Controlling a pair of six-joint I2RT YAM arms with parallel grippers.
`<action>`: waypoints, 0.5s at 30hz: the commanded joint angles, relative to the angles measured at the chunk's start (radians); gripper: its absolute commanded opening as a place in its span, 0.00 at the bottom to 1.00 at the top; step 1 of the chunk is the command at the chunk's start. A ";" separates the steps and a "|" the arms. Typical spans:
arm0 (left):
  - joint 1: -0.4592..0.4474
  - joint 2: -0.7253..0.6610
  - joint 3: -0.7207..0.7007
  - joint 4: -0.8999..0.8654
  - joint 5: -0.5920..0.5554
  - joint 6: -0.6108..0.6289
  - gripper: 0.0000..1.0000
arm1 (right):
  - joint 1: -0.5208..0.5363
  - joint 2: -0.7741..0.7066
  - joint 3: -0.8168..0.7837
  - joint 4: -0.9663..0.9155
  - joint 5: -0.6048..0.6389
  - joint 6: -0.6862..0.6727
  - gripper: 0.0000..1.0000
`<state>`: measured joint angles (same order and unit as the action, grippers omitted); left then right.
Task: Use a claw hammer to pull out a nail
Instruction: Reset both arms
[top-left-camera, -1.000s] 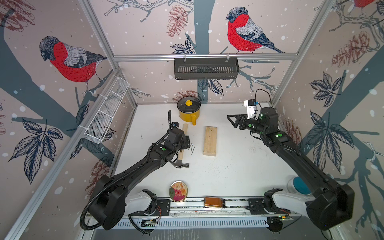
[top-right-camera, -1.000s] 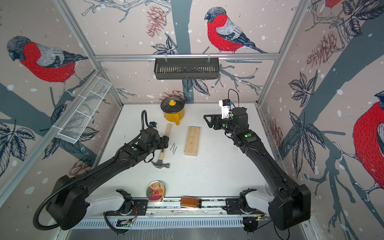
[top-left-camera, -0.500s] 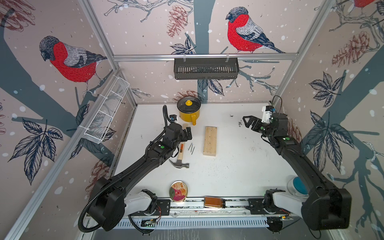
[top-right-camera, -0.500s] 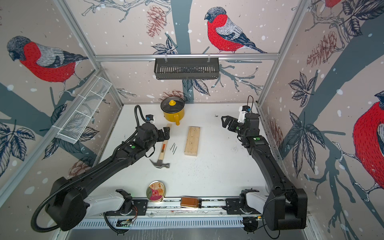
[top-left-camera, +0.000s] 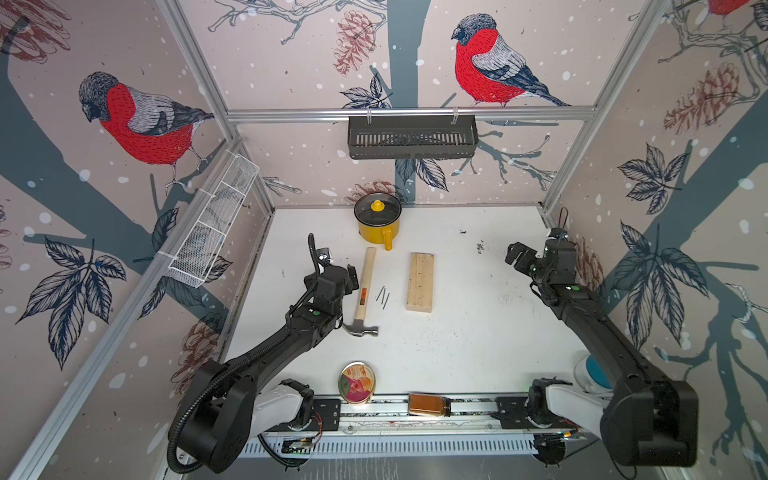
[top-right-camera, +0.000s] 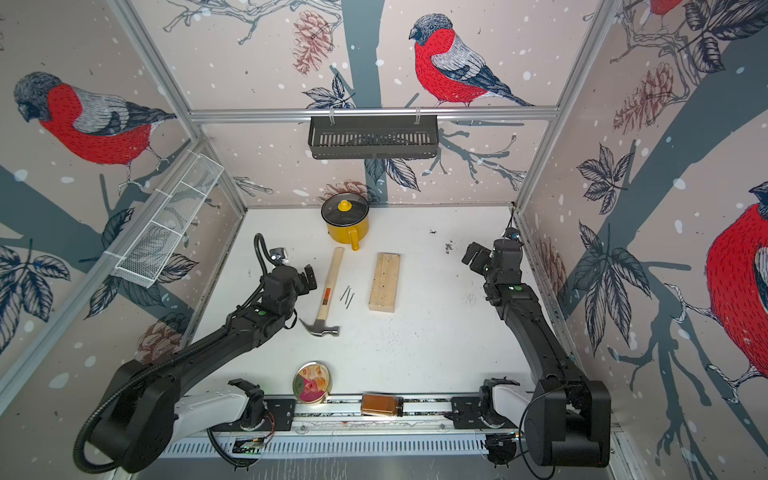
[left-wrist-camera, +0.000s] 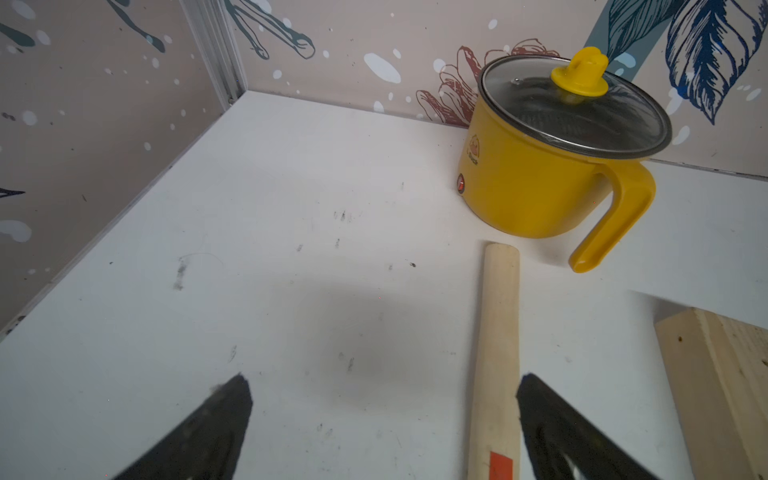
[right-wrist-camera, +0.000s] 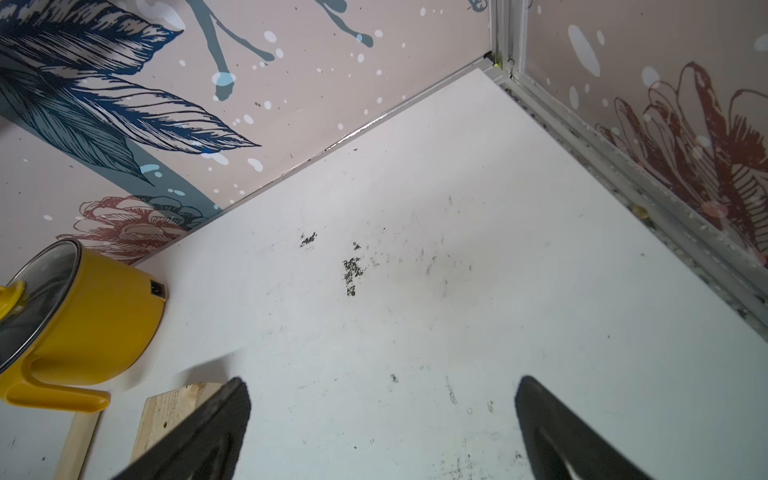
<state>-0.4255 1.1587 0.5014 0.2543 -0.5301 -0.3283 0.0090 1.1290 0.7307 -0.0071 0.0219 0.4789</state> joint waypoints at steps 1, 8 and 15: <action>0.004 -0.027 -0.078 0.210 -0.071 0.145 1.00 | 0.012 -0.050 -0.070 0.170 0.062 -0.034 1.00; 0.042 -0.030 -0.115 0.293 -0.127 0.234 1.00 | 0.050 -0.150 -0.213 0.339 0.150 -0.103 1.00; 0.163 0.117 -0.187 0.484 -0.030 0.234 0.98 | 0.094 -0.196 -0.266 0.386 0.280 -0.206 1.00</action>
<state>-0.2989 1.2343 0.3340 0.5823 -0.6052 -0.1055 0.0975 0.9470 0.4774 0.3138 0.2108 0.3336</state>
